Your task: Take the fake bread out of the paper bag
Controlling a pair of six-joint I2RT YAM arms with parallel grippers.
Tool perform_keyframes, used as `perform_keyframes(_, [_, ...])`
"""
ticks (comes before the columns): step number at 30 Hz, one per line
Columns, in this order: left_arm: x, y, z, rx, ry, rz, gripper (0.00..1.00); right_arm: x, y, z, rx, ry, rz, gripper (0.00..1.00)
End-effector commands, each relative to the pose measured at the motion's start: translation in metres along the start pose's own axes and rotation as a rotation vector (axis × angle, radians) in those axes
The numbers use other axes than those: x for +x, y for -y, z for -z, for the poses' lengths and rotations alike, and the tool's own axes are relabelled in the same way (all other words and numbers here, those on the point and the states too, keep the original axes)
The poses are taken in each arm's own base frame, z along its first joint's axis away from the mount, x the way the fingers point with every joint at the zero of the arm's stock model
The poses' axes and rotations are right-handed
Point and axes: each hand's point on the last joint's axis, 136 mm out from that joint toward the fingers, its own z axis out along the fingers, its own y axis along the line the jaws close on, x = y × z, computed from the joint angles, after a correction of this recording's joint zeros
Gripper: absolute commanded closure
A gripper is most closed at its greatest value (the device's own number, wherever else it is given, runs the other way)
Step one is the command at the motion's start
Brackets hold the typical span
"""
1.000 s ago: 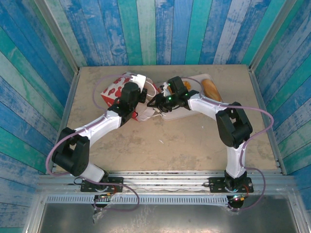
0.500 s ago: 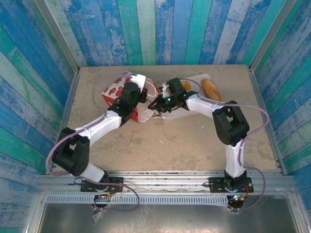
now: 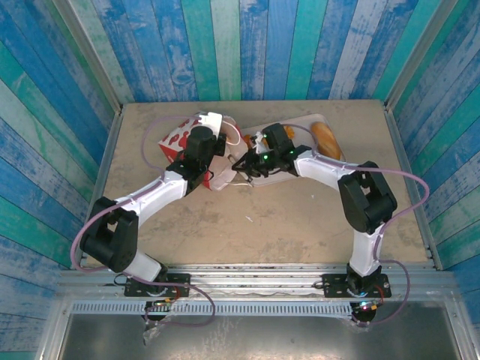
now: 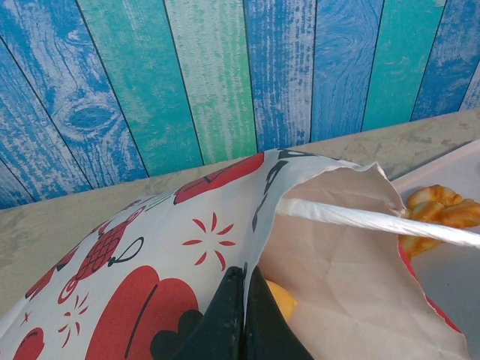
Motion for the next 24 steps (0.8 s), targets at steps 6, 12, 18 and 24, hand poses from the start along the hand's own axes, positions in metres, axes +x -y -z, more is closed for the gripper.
perform_keyframes(6, [-0.019,-0.011,0.001,-0.065,0.051,0.065,1.00,0.006,-0.039,0.026,-0.135,0.048,0.019,0.99])
perform_keyframes(12, [-0.014,-0.011,-0.004,-0.069,0.035,0.068,1.00,0.009,-0.044,0.037,-0.144,0.071,0.021,0.99])
perform_keyframes(18, [-0.006,-0.009,-0.008,-0.071,0.021,0.089,1.00,0.011,-0.045,0.039,-0.147,0.067,0.014,0.99])
perform_keyframes(24, [0.008,-0.008,-0.017,-0.086,0.001,0.117,1.00,0.022,-0.046,0.050,-0.133,0.056,0.019,0.99])
